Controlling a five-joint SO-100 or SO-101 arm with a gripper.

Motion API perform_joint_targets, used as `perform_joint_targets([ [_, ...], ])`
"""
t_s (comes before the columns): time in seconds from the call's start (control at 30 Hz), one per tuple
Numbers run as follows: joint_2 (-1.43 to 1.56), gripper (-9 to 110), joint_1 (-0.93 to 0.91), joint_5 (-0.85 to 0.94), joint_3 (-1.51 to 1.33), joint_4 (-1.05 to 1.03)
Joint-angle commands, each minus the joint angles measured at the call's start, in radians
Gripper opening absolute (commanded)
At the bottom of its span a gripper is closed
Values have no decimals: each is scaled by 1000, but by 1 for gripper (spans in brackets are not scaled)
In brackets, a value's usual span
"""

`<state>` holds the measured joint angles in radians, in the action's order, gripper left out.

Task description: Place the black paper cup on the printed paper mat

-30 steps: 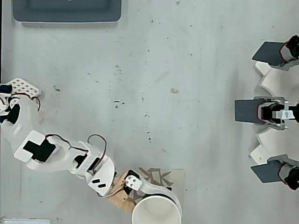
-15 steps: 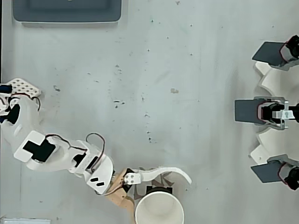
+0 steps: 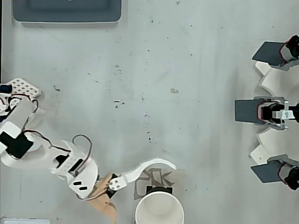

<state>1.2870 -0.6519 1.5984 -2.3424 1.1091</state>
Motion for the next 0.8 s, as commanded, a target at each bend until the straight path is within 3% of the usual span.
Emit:
perform_joint_targets([
  [0.0, 138, 62, -17, 11, -67, -2],
  [0.3, 419, 60, -15, -6, -336, 32],
  [0.77, 756, 41, 121, -40, -586, 2],
])
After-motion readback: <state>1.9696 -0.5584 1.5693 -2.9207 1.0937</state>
